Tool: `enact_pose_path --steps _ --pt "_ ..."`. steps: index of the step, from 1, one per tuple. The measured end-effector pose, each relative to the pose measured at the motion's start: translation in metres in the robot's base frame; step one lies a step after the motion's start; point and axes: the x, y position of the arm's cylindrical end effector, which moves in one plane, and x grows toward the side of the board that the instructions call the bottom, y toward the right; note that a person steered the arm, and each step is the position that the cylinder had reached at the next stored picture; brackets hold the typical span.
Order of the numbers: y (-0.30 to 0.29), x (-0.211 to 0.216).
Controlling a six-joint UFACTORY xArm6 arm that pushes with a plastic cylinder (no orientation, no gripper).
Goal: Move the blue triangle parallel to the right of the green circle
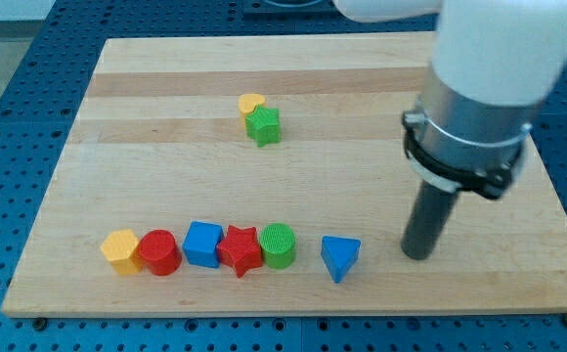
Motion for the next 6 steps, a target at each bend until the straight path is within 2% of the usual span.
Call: enact_pose_path --steps 1,4,5,6 --pt "-0.013 0.018" --pt "-0.089 0.019" --pt "-0.083 0.019" --pt "-0.053 0.011"
